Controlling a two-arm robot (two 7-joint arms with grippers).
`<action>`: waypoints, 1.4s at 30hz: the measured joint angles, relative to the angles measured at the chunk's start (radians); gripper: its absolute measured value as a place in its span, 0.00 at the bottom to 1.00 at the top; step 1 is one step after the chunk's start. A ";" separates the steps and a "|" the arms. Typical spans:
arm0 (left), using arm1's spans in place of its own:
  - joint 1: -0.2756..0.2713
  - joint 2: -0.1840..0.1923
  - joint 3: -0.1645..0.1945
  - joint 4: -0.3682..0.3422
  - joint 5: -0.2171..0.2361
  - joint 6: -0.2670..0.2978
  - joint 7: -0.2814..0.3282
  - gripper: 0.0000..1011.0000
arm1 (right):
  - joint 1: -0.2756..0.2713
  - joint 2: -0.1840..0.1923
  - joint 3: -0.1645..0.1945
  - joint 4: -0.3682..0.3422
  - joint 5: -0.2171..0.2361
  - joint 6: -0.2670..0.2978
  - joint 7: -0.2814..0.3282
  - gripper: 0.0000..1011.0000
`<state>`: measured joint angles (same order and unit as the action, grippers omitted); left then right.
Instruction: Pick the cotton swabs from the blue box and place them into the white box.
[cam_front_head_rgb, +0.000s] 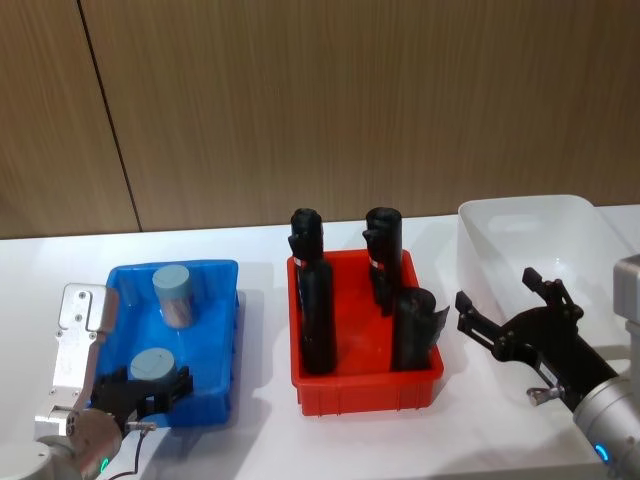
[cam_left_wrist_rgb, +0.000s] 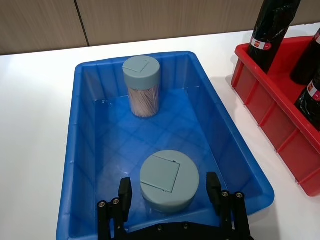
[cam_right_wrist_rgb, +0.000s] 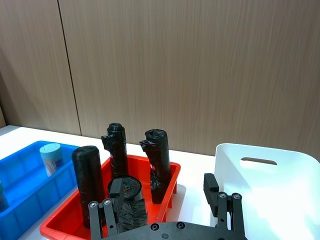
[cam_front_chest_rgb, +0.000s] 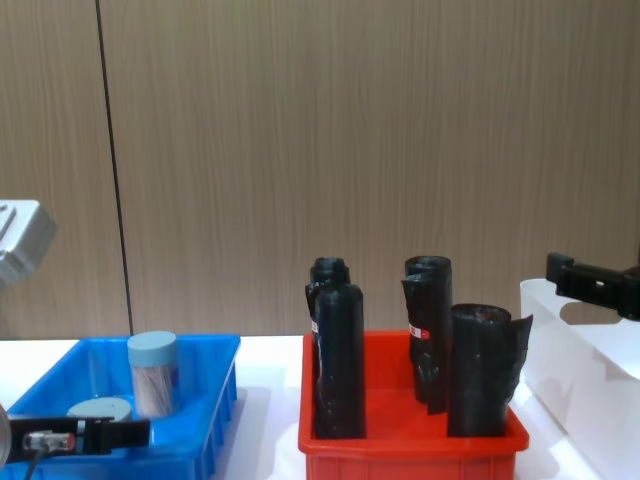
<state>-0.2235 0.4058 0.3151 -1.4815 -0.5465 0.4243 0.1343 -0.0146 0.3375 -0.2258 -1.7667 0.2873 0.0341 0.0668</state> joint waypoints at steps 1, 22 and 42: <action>0.000 0.000 0.000 0.001 0.002 0.000 0.000 0.93 | 0.000 0.000 0.000 0.000 0.000 0.000 0.000 0.99; 0.005 -0.005 -0.002 0.003 0.041 -0.012 -0.004 0.65 | 0.000 0.000 0.000 0.000 0.000 0.000 0.000 0.99; 0.026 0.029 -0.008 -0.080 0.155 -0.154 -0.115 0.65 | 0.000 0.000 0.000 0.000 0.000 0.000 0.000 0.99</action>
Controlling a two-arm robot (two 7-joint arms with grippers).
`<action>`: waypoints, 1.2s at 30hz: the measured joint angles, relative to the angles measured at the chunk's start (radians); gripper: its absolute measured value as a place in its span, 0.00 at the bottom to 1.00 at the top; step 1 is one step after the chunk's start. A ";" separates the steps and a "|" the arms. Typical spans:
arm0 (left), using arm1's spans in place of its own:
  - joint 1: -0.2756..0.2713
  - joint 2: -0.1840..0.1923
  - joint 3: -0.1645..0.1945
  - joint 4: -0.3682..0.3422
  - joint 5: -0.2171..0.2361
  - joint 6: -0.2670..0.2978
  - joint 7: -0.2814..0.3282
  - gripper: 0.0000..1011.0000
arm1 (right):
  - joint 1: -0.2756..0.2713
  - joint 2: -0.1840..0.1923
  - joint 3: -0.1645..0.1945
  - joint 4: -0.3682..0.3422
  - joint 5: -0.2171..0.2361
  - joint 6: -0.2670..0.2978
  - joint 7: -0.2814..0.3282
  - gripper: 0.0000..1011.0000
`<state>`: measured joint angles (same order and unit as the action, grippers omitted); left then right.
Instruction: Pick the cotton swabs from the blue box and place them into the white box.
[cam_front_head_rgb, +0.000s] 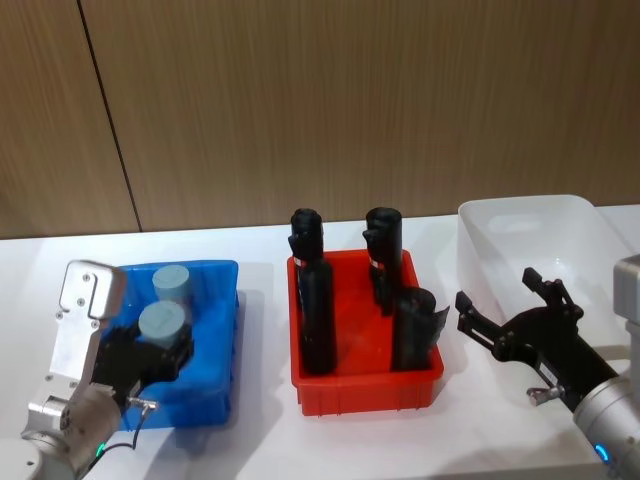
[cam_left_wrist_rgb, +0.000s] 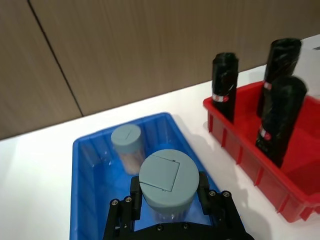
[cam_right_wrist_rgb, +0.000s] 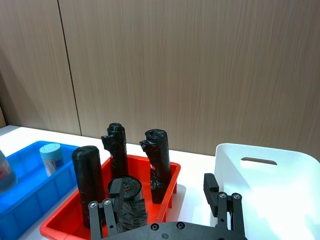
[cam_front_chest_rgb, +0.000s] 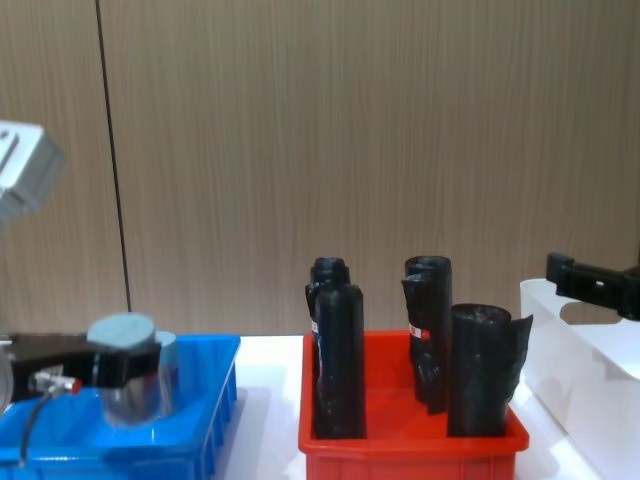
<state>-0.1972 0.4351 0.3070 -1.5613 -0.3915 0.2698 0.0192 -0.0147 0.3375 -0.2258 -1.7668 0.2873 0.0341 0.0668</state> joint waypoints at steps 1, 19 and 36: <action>0.000 0.002 -0.001 -0.004 0.005 -0.008 -0.010 0.65 | 0.000 0.000 0.000 0.000 0.000 0.000 0.000 0.99; -0.007 0.058 -0.029 -0.071 0.017 -0.121 -0.262 0.65 | 0.000 0.000 0.000 0.000 0.000 0.000 0.000 0.99; -0.051 0.076 -0.040 -0.038 -0.064 -0.136 -0.547 0.65 | 0.000 0.000 0.000 0.000 0.000 0.000 0.000 0.99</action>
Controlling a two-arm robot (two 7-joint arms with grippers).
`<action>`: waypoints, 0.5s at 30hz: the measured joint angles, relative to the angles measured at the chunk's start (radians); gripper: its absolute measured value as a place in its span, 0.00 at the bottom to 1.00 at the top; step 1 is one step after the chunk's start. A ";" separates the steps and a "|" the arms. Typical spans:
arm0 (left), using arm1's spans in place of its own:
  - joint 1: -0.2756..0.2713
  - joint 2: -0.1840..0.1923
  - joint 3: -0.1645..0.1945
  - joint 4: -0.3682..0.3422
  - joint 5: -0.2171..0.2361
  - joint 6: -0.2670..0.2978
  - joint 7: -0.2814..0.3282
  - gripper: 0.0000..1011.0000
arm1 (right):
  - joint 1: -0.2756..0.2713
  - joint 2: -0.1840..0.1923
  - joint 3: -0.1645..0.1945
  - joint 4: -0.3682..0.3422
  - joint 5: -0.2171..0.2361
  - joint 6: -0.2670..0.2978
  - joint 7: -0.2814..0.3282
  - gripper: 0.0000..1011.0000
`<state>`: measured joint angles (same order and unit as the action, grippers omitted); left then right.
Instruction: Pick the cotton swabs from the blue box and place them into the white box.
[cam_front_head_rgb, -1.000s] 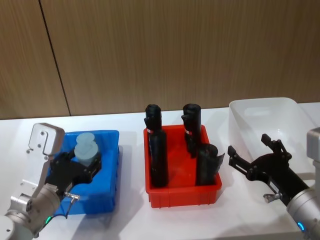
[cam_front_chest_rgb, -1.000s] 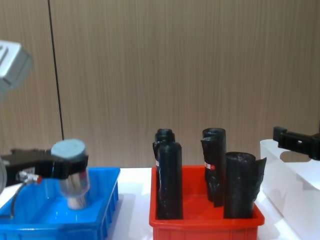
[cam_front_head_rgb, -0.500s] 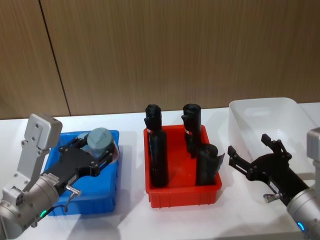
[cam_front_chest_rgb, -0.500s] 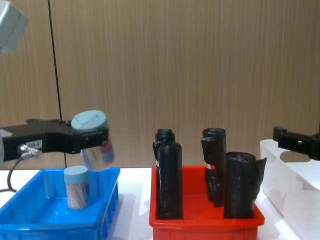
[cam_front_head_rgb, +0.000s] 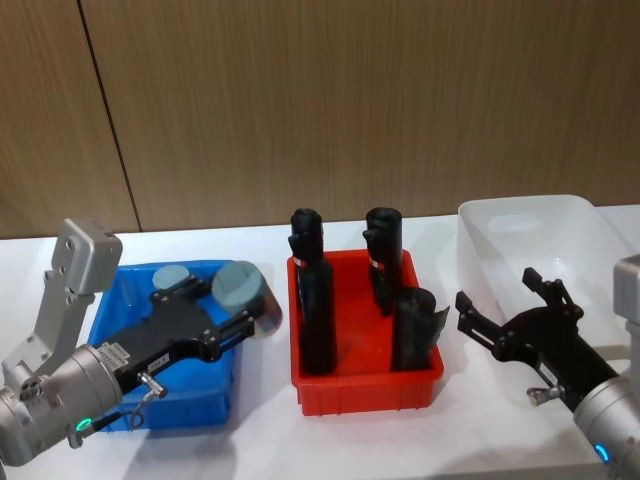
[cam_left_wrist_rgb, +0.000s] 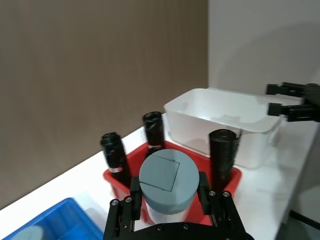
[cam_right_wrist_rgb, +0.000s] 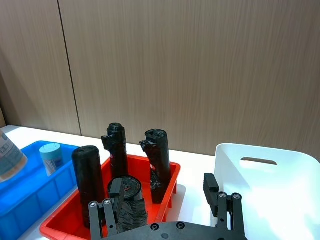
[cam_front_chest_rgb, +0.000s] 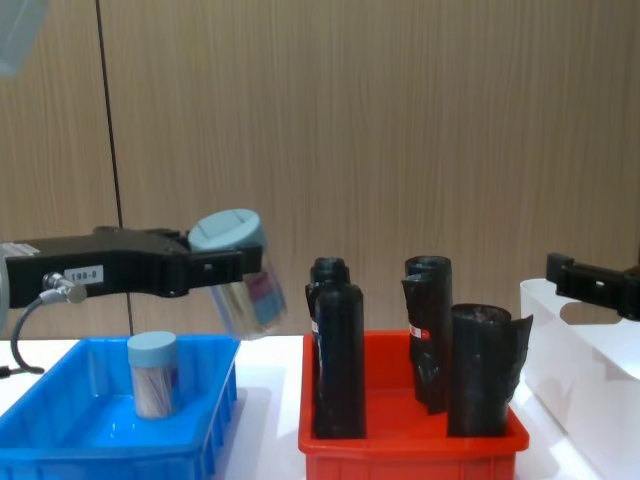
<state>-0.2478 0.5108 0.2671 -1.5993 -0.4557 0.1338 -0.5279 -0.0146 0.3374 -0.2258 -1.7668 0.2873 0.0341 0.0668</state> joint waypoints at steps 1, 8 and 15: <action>-0.003 0.000 0.000 0.003 -0.004 0.001 -0.014 0.65 | 0.000 0.000 0.000 0.000 0.000 0.000 0.000 0.99; -0.036 -0.007 0.005 0.047 -0.032 0.019 -0.146 0.65 | 0.000 0.000 0.000 0.000 0.000 0.000 0.000 0.99; -0.076 -0.021 0.016 0.105 -0.051 0.049 -0.270 0.65 | 0.000 0.000 0.000 0.000 0.000 0.000 0.000 0.99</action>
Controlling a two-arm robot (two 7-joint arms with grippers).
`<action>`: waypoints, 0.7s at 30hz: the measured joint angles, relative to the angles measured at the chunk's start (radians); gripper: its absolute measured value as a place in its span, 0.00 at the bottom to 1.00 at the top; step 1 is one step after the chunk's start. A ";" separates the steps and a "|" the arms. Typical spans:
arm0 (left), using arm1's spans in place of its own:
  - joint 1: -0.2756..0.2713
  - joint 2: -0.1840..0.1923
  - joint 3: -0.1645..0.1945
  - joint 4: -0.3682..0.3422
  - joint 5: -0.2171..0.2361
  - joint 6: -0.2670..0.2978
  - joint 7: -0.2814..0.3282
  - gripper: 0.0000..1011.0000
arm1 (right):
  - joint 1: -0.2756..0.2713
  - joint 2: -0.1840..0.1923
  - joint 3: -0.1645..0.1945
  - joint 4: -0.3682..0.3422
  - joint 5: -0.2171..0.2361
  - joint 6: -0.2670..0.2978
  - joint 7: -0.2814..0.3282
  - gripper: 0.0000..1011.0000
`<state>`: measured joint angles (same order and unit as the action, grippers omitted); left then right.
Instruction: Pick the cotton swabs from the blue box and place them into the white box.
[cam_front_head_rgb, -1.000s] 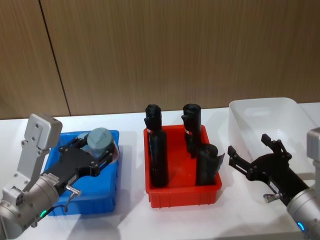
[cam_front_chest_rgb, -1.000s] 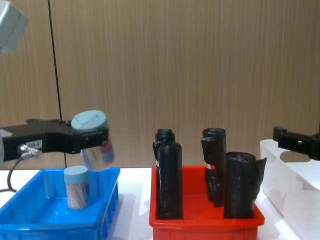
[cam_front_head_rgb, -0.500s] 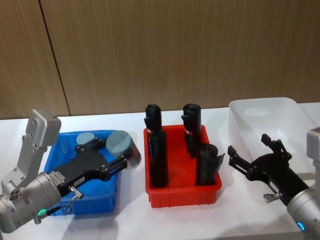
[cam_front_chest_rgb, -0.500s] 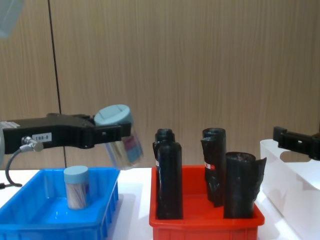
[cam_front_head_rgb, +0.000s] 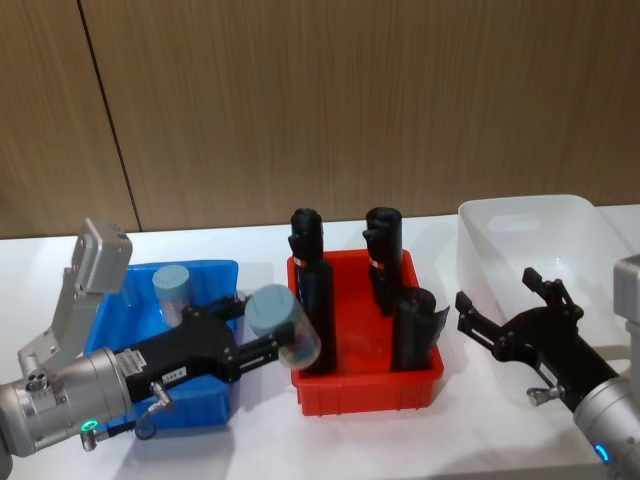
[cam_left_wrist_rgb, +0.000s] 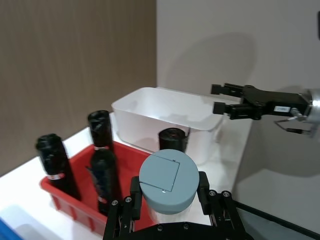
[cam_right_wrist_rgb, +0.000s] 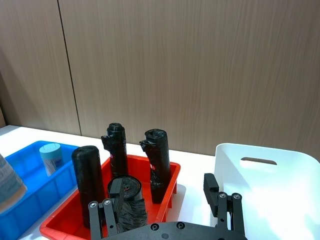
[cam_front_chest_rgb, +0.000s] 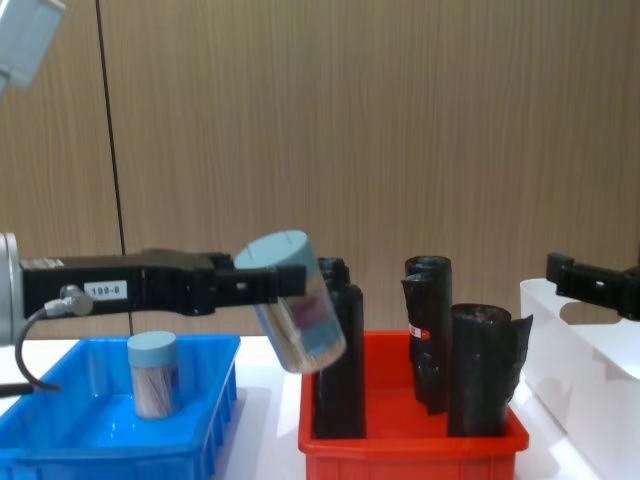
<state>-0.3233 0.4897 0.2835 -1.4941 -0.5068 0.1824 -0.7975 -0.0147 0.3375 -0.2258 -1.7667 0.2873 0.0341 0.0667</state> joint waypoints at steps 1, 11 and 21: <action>-0.004 -0.002 0.002 0.006 -0.001 0.002 -0.007 0.65 | 0.000 0.000 0.000 0.000 0.000 0.000 0.000 0.99; -0.050 -0.022 0.018 0.071 -0.003 0.040 -0.104 0.65 | 0.000 0.000 0.000 0.000 0.000 0.000 0.000 0.99; -0.078 -0.032 0.033 0.100 0.016 0.048 -0.141 0.65 | 0.000 0.000 0.000 0.000 0.000 0.000 0.000 0.99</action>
<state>-0.4013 0.4574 0.3164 -1.3941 -0.4905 0.2304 -0.9387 -0.0146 0.3375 -0.2259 -1.7668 0.2873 0.0341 0.0667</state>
